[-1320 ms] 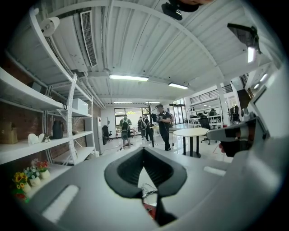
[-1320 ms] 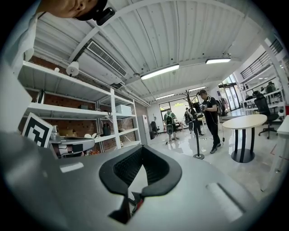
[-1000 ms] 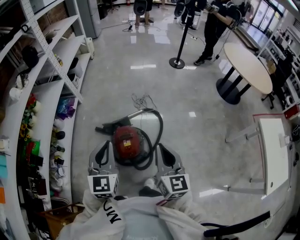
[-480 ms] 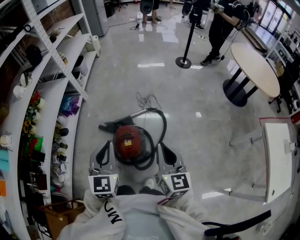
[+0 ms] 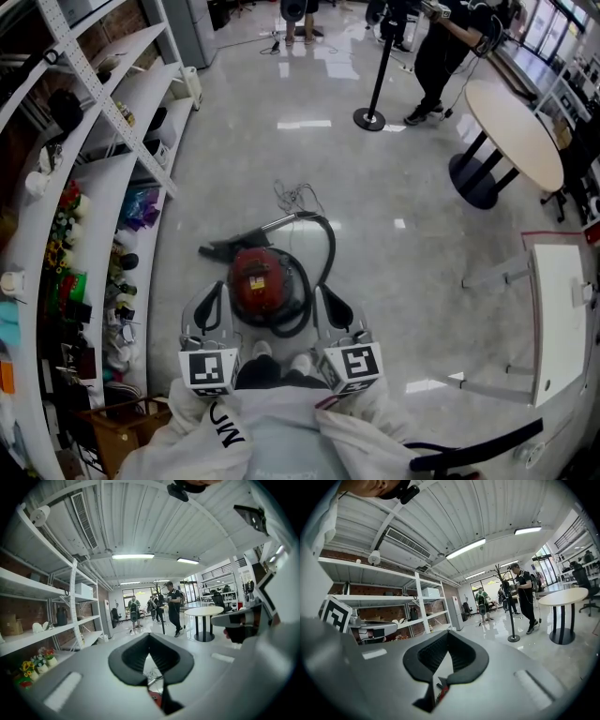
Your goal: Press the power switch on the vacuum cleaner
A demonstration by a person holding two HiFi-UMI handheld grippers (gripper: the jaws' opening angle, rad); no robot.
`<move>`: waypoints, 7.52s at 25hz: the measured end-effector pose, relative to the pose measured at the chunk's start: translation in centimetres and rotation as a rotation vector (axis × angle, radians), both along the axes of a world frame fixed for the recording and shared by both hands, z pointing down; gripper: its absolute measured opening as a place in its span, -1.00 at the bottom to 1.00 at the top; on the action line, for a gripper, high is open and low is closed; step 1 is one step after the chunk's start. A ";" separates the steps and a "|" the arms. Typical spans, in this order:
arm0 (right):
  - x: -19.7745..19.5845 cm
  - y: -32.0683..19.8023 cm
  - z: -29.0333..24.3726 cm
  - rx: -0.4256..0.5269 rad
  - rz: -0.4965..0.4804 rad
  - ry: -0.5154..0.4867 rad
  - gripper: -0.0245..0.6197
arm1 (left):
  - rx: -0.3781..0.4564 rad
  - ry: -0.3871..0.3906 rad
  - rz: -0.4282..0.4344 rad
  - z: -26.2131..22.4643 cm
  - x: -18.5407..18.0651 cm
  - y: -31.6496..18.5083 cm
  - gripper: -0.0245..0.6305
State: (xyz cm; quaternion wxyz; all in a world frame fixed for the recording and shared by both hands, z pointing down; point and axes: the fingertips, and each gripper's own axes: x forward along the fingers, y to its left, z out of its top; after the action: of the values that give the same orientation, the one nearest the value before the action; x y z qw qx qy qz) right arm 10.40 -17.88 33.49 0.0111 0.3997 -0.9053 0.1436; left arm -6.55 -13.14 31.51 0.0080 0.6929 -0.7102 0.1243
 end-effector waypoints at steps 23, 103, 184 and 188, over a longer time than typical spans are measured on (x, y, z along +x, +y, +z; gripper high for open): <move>-5.4 -0.6 2.5 -0.056 -0.035 0.093 -0.92 | -0.064 0.076 -0.039 4.3 -5.5 -0.1 -0.93; -15.2 -3.3 30.9 -0.341 -0.111 0.323 -0.92 | -0.350 0.299 -0.093 31.3 -10.5 -3.8 -0.93; -17.0 1.4 53.3 -0.627 -0.294 0.680 -0.91 | -0.430 0.391 -0.114 34.5 -10.2 -2.1 -0.93; -16.9 1.4 53.3 -0.627 -0.290 0.676 -0.91 | -0.427 0.382 -0.110 34.5 -10.2 -2.1 -0.93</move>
State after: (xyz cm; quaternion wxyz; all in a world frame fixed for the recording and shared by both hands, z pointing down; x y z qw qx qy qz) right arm -6.50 -16.52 86.78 0.4444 0.2710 -0.8105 0.2684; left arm -16.70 -15.22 66.04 0.2940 0.6470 -0.6900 0.1374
